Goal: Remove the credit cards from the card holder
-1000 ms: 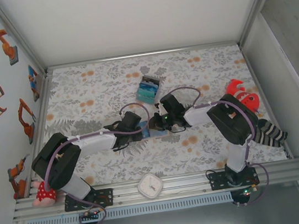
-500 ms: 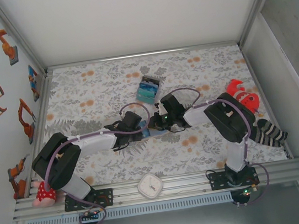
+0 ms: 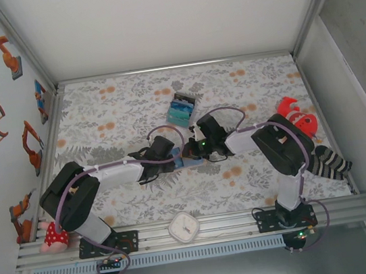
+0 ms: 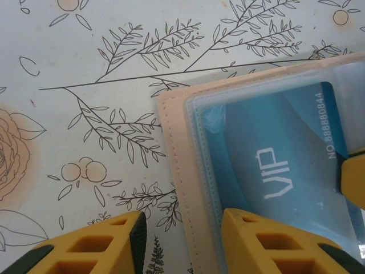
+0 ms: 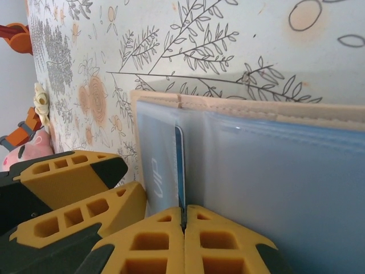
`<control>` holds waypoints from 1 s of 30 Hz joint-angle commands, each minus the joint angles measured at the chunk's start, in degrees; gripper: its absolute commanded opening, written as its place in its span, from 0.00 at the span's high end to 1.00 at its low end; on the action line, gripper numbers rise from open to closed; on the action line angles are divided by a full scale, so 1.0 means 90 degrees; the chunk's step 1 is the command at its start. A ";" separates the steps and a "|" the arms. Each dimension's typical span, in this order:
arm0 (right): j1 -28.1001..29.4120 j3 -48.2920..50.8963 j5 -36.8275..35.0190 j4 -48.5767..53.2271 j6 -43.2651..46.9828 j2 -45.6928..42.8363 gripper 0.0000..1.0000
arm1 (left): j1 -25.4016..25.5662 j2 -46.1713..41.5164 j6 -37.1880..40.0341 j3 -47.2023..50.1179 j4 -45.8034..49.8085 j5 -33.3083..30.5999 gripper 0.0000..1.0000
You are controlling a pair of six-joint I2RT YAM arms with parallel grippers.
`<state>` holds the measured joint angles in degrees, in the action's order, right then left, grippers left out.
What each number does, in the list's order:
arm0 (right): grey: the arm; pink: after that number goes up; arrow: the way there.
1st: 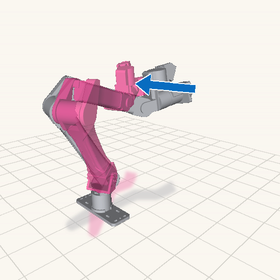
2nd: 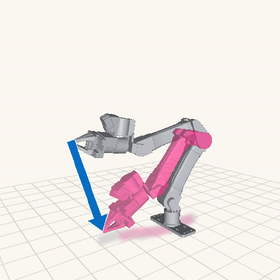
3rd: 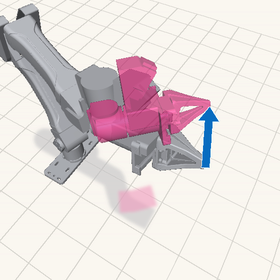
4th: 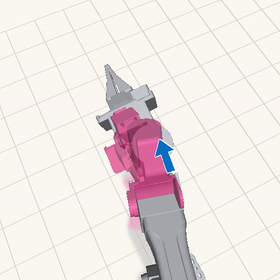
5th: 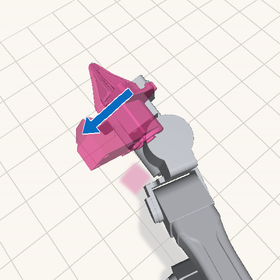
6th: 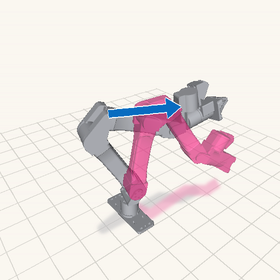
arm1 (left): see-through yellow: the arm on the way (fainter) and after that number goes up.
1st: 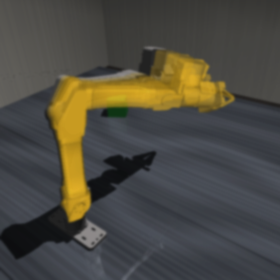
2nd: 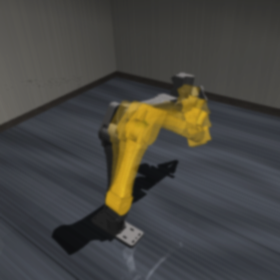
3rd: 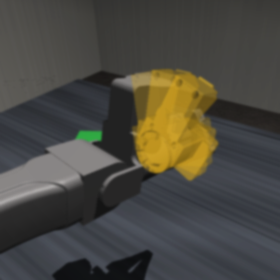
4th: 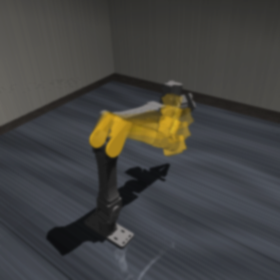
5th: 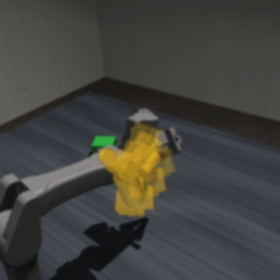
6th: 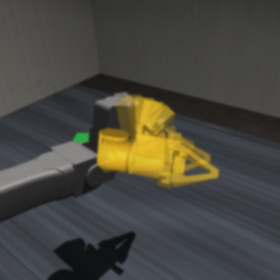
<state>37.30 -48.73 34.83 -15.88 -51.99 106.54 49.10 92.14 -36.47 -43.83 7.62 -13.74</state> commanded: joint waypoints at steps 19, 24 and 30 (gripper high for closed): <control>-0.0276 0.0422 -0.0188 0.0449 0.0331 -0.0493 1.00 | 0.0052 0.0287 0.0057 -0.0142 0.0411 0.0013 0.67; -0.0324 0.0441 -0.0178 0.0474 0.0345 -0.0567 1.00 | 0.0057 0.0258 0.0061 -0.0140 0.0433 -0.0012 0.67; -0.0365 0.0445 -0.0280 0.0724 0.0460 -0.0724 1.00 | 0.0056 0.0264 0.0064 -0.0149 0.0416 -0.0007 0.67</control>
<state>34.63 -45.45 33.61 -12.05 -49.45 102.52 49.47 93.51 -36.62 -45.12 6.92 -13.67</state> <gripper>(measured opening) 0.045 0.331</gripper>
